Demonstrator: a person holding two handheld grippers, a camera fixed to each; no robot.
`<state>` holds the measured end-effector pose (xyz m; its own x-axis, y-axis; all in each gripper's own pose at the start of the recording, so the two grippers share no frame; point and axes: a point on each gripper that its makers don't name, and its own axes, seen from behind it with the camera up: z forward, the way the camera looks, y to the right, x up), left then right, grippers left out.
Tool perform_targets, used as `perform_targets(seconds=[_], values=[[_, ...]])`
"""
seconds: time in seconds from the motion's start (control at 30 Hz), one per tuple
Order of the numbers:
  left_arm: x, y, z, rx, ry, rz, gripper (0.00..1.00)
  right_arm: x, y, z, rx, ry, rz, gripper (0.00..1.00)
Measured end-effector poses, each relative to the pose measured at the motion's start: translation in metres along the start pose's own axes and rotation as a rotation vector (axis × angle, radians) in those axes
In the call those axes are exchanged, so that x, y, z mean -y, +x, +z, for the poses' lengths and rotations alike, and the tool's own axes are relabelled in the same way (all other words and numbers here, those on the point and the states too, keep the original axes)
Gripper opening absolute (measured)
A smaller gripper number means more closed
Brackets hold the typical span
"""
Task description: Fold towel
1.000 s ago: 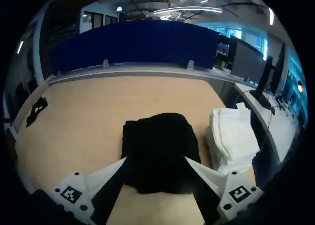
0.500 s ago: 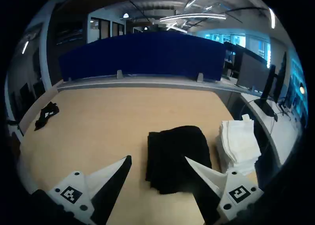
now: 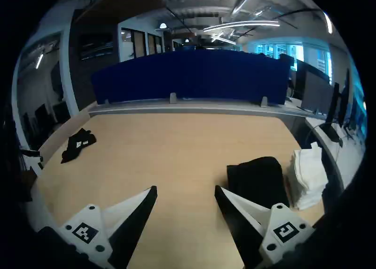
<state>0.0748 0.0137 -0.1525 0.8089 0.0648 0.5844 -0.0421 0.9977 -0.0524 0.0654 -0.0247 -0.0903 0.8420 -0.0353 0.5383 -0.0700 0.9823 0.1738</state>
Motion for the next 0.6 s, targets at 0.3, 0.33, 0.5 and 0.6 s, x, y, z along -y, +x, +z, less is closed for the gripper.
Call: perform_targets(seconds=[0.3,0.33,0.5,0.6], values=[[0.007,0.006,0.008,-0.025,-0.024,0.0,0.87,0.037,0.009,0.002,-0.031,0.015,0.002,0.96],[0.008,0.009,0.01,-0.033,-0.027,0.0,0.86,0.04,0.014,0.001,-0.05,0.018,0.007,0.96],[0.013,0.031,0.019,-0.084,-0.038,-0.004,0.86,0.058,0.046,-0.005,-0.162,0.031,0.03,0.99],[0.015,0.053,0.021,-0.142,-0.044,-0.005,0.86,0.068,0.069,-0.01,-0.241,0.037,0.044,1.0]])
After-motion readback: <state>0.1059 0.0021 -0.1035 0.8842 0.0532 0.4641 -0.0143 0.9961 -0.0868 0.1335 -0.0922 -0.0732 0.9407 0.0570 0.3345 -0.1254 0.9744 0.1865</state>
